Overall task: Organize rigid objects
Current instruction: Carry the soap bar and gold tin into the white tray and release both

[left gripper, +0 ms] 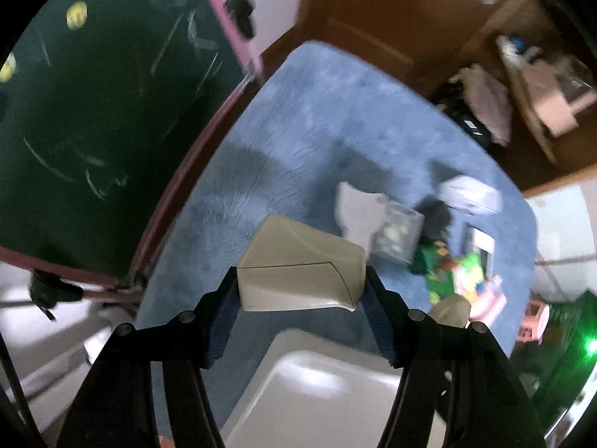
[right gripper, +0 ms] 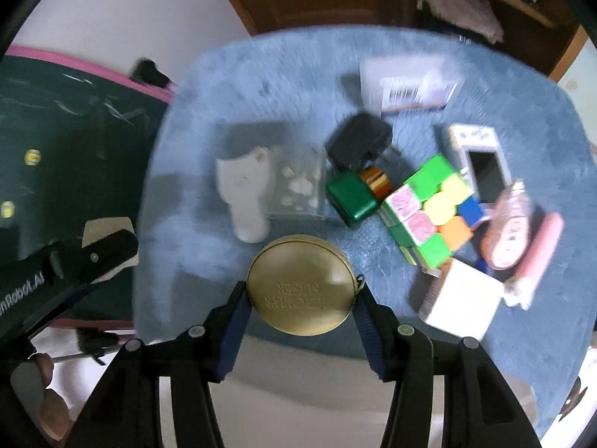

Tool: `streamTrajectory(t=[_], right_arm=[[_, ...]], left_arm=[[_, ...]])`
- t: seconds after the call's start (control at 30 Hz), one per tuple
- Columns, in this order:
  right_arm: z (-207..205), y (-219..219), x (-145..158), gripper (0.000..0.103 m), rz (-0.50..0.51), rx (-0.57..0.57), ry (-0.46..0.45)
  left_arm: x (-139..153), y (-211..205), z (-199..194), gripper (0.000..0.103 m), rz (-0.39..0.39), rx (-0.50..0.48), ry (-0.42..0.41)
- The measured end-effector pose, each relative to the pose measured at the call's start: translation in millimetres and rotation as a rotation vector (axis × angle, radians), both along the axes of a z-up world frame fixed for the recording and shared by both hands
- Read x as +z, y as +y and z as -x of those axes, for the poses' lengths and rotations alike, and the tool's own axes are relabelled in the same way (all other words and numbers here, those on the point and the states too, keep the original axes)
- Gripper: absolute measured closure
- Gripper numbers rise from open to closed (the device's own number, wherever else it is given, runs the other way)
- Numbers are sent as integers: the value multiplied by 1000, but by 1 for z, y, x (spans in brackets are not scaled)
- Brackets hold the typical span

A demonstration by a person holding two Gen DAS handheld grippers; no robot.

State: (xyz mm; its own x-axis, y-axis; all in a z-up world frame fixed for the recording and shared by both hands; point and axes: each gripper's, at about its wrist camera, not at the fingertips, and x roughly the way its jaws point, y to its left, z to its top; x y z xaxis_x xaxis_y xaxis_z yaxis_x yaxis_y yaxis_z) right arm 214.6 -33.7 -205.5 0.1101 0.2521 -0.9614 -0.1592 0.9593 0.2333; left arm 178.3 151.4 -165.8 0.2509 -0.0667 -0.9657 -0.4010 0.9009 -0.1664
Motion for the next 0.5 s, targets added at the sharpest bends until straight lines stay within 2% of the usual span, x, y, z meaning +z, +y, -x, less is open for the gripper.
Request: streamTrajectory(t=[0.13, 0.33, 0.5], right_arm=[[18, -26, 52, 48, -50, -2, -89], [64, -57, 125, 48, -69, -12, -230], [94, -78, 157, 48, -56, -45, -305]], left_arm=[[39, -35, 9, 37, -57, -114, -85], [85, -62, 54, 37, -115, -264, -190], [109, -76, 84, 37, -160, -345, -263]])
